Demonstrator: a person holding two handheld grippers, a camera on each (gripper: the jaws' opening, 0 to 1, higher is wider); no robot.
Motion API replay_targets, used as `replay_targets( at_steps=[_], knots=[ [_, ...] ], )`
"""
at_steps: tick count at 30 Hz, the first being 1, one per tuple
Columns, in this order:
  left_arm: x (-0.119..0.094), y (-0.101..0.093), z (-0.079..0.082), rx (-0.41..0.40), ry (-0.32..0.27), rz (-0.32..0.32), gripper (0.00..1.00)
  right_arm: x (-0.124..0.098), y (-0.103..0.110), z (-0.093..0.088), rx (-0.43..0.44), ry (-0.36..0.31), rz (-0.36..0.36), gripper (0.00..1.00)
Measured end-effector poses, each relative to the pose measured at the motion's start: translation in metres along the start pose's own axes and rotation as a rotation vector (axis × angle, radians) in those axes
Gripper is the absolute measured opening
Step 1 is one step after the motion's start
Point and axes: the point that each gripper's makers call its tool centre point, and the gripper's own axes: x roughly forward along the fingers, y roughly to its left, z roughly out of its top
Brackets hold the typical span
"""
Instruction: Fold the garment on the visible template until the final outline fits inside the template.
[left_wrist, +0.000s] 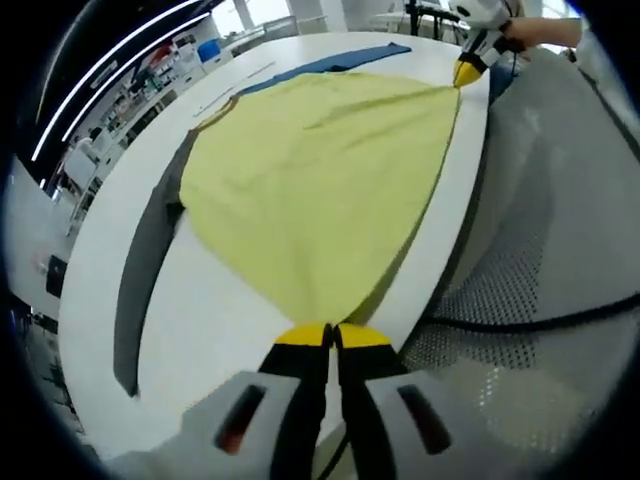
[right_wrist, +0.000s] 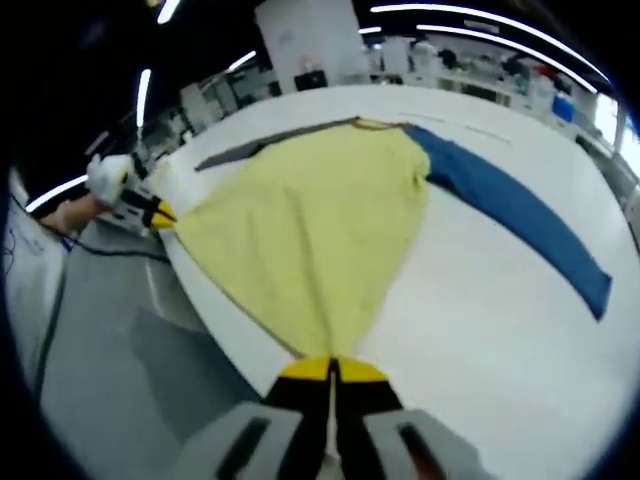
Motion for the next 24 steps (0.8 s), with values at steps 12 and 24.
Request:
replay_targets(
  at_steps=[12,24],
  knots=[
    [0.002,0.006,-0.010,0.006,0.030,0.026,0.00,0.003,0.008,-0.007,-0.011,0.036,0.025,0.00],
    [0.003,0.006,-0.012,-0.013,0.031,0.011,0.00,0.007,0.010,-0.011,-0.017,0.051,0.033,0.00]
  ],
)
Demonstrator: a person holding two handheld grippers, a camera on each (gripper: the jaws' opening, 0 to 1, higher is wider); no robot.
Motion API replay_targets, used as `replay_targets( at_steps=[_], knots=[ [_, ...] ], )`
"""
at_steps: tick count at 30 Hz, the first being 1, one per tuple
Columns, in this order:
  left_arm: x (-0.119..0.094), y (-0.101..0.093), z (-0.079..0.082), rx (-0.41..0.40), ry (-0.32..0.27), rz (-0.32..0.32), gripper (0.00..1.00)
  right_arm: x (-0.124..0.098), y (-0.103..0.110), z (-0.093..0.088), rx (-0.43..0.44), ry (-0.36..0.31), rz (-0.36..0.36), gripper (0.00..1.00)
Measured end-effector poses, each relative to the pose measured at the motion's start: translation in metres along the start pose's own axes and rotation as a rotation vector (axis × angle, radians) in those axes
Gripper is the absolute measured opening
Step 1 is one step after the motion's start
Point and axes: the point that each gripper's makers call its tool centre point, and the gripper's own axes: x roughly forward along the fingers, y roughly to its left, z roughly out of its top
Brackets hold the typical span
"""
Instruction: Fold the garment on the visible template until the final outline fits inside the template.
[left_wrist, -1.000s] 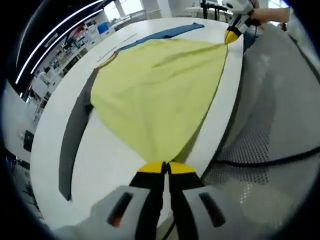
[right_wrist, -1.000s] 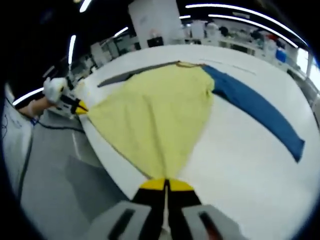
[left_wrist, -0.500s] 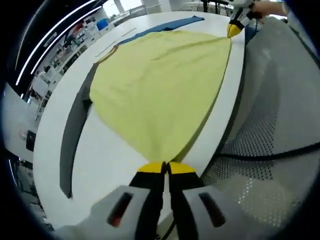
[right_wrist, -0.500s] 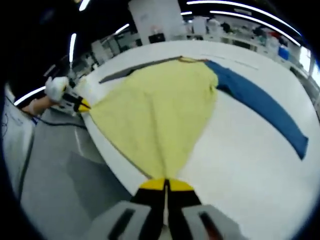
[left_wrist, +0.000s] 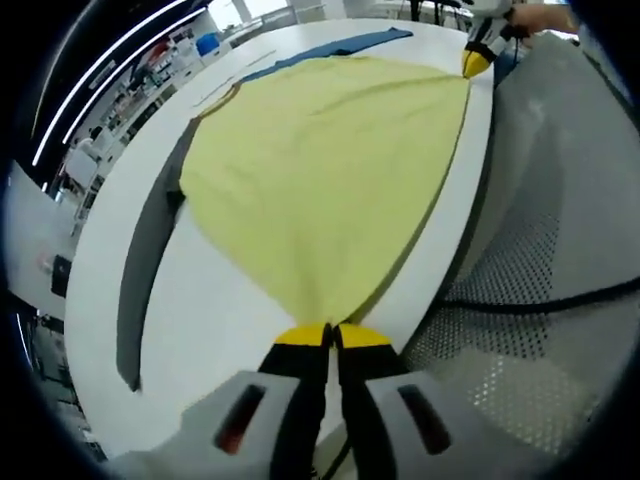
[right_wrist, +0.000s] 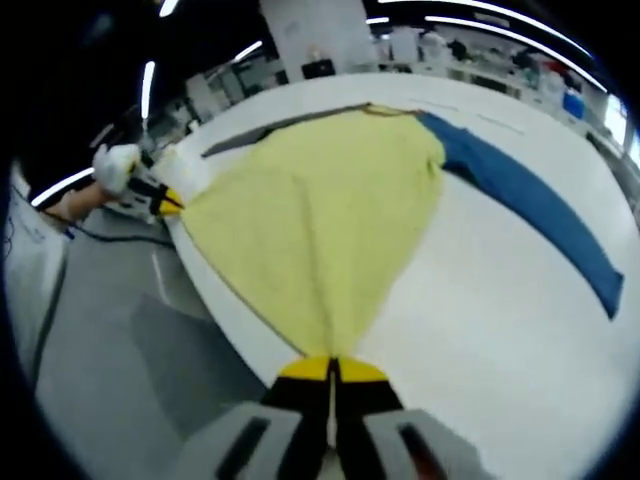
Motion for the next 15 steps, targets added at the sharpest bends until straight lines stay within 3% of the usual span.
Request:
replay_targets(
  at_steps=[6,12,15],
  knots=[
    [-0.004,0.000,0.001,-0.125,-0.060,-0.036,0.03,-0.005,0.002,0.002,-0.020,-0.022,0.011,0.00],
    [-0.018,0.016,0.012,-0.255,-0.175,-0.035,0.23,-0.013,-0.003,0.023,0.024,-0.122,0.018,0.17],
    [-0.031,0.027,0.030,-0.329,-0.263,-0.027,0.34,-0.017,-0.011,0.031,0.032,-0.160,0.004,0.30]
  ],
)
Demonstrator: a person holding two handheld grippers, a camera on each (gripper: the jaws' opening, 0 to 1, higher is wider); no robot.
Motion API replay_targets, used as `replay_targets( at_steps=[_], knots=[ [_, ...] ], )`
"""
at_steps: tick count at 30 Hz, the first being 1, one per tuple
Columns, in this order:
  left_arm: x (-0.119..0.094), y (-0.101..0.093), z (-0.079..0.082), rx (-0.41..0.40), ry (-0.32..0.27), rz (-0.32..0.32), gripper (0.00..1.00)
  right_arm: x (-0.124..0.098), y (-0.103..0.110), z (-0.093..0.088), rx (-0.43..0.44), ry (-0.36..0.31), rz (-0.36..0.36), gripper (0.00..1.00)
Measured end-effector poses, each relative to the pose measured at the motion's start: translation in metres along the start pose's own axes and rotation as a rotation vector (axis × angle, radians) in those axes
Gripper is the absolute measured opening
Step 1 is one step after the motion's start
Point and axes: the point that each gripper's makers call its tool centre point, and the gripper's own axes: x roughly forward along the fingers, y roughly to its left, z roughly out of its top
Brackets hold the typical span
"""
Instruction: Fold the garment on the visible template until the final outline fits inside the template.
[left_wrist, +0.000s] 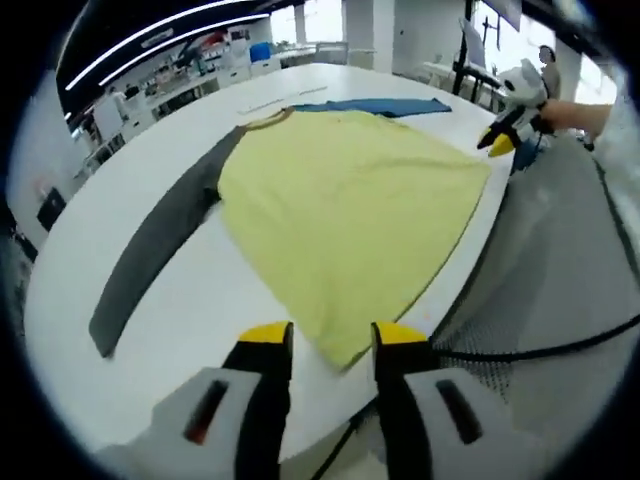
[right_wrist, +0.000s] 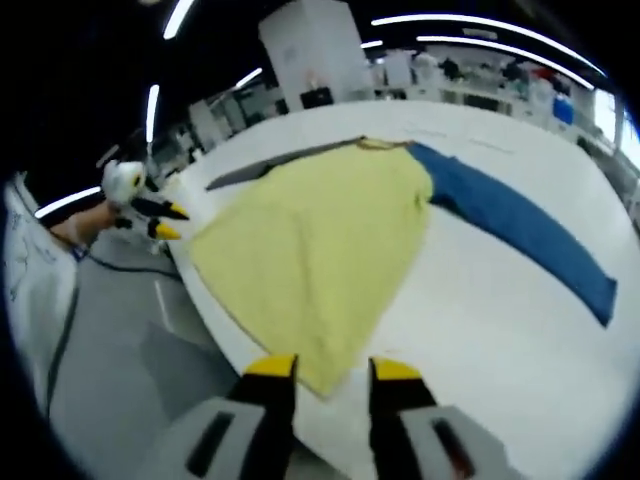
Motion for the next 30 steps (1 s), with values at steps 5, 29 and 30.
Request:
replay_targets(
  at_steps=[5,29,30],
  knots=[
    [-0.008,0.006,0.034,-0.054,-0.132,0.003,0.58,0.000,-0.020,0.007,-0.003,-0.037,-0.039,0.51],
    [-0.018,0.005,0.105,-0.304,-0.436,-0.111,0.95,-0.026,-0.111,0.038,0.080,-0.155,-0.232,0.97],
    [-0.018,0.008,0.106,-0.311,-0.441,-0.110,0.95,-0.029,-0.120,0.040,0.106,-0.165,-0.247,0.97]
  ],
)
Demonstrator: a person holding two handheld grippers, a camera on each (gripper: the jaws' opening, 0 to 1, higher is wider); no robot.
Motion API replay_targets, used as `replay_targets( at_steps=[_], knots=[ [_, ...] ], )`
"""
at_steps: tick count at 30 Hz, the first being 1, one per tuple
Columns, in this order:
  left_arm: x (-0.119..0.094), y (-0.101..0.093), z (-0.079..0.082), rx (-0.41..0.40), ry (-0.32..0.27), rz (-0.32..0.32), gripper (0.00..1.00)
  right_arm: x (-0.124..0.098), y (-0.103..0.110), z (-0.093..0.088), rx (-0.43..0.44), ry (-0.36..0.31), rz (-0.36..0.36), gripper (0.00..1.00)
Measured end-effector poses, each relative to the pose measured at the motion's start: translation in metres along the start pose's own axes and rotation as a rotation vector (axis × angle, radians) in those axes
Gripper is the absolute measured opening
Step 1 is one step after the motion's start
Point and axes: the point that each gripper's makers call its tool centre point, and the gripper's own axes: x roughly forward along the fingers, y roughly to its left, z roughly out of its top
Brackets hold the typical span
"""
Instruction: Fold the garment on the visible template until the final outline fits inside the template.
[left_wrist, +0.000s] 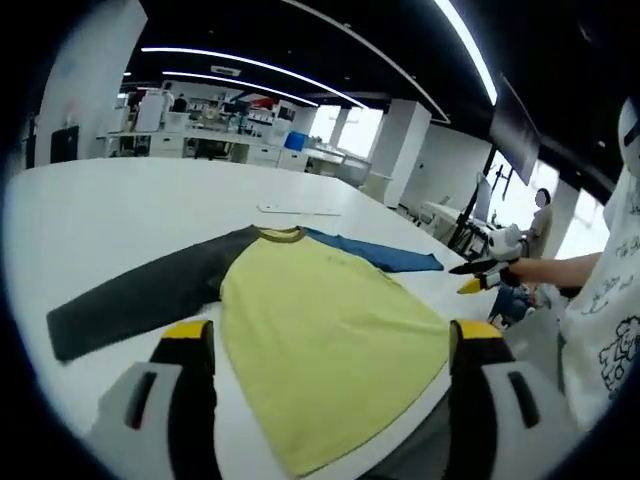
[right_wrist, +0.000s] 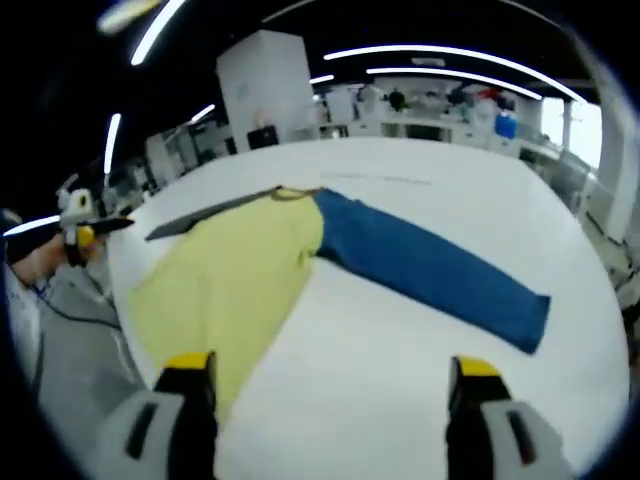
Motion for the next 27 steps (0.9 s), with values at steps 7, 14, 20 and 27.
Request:
replay_targets(
  at_steps=[7,14,20,27],
  knots=[
    [0.003,0.001,0.004,0.002,0.000,0.000,0.95,-0.007,-0.043,0.022,0.116,-0.058,-0.057,0.93],
    [0.003,0.002,0.008,0.003,-0.010,0.003,0.94,-0.005,-0.112,0.020,0.259,-0.081,-0.203,0.82],
    [0.002,0.003,0.004,-0.003,-0.002,0.011,0.92,0.000,-0.146,0.005,0.292,-0.024,-0.300,0.57],
    [-0.003,0.002,-0.003,-0.028,-0.004,0.030,0.91,0.005,-0.167,-0.004,0.339,-0.002,-0.357,0.38]
  ],
)
